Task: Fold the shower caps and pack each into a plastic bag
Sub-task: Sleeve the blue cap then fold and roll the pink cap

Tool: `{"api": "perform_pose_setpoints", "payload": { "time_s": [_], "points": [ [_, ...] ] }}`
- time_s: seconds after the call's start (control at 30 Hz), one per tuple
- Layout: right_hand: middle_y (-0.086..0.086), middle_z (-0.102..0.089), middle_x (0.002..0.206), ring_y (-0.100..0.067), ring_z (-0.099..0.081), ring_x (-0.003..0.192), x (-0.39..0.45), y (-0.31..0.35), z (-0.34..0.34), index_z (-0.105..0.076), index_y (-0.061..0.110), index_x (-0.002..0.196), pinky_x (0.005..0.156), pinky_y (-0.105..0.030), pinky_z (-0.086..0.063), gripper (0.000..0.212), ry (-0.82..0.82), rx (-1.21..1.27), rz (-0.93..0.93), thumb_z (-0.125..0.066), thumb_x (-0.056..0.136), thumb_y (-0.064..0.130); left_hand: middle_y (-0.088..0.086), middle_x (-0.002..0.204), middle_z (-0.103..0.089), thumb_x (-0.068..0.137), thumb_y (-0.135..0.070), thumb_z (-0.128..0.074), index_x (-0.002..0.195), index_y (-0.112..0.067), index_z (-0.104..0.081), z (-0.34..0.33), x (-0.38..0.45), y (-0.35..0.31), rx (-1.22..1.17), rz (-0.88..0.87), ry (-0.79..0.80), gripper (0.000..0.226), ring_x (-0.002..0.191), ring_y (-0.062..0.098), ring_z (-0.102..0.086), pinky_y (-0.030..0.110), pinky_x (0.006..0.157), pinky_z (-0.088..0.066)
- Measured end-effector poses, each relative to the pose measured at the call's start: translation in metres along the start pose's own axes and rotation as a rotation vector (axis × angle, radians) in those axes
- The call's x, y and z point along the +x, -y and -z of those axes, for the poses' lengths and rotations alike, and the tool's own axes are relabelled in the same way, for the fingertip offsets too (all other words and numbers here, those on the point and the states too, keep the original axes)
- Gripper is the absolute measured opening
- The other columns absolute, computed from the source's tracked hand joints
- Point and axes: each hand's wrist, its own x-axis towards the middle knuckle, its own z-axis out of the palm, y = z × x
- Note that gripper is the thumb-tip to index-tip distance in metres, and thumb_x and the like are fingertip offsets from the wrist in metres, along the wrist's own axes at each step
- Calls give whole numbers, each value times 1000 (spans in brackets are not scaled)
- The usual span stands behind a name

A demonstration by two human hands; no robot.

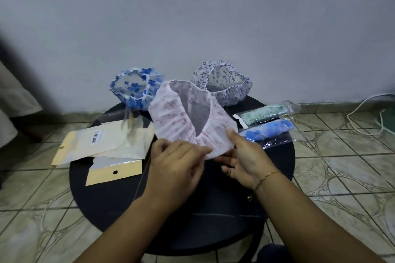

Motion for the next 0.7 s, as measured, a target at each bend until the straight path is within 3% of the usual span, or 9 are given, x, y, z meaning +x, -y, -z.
{"api": "perform_pose_setpoints", "payload": {
  "time_s": [0.1,0.2,0.3,0.4,0.47,0.57,0.63,0.7],
  "points": [
    [-2,-65,69,-15,-57,57,-8,-3,10,-58,18,89,44,-20,-40,5,-16,-24,43,-56,91,21,-8,85,-69,82,-27,-68,93,-21,-71,12,-11,-5,-134,-67,-13,13,81,10,-62,31,76,-38],
    [-4,-65,74,-17,-57,61,-16,-4,23,-57,16,88,49,-23,-43,7,-14,-57,87,-54,91,11,-6,90,-63,89,-42,-55,93,-22,-67,26,-15,-5,-320,78,-64,23,86,9,-56,26,78,-42],
    [-3,-67,75,-18,-60,65,-23,-3,38,-60,15,90,61,-30,-46,10,11,-29,114,-53,91,7,-4,96,-54,86,-47,-50,92,-35,-50,38,-12,-1,-518,555,-208,14,88,10,-52,23,79,-44],
    [-2,-71,74,-15,-64,63,-30,-5,52,-62,13,94,62,-31,-51,11,37,-35,126,-54,89,7,7,117,-53,88,-52,-52,103,-26,-48,40,-3,9,-658,1073,-310,30,99,12,-51,30,89,-44],
    [-4,-72,81,-16,-66,65,-35,-6,58,-62,10,99,62,-31,-54,14,60,-40,132,-55,89,6,5,117,-58,88,-58,-47,104,-21,-53,38,1,19,-810,1314,-181,41,102,15,-55,35,91,-44],
    [-10,-71,94,-21,-66,77,-42,-7,64,-63,6,105,70,-36,-54,18,107,-65,144,-54,89,4,11,105,-70,77,-71,-46,106,-15,-65,38,3,25,-1188,1479,145,66,97,27,-66,38,82,-51],
    [-13,-71,100,-25,-66,85,-44,-7,66,-64,4,105,78,-42,-53,19,122,-63,149,-54,89,4,12,101,-71,82,-57,-55,110,-13,-65,37,3,22,-1334,1463,239,54,91,27,-70,35,72,-56],
    [-13,-71,97,-24,-67,82,-45,-8,68,-65,4,101,74,-40,-56,15,125,-57,153,-55,89,7,10,84,-73,87,-36,-61,99,-6,-67,35,4,18,-1308,1481,225,34,74,22,-72,30,59,-56]
  ]
}}
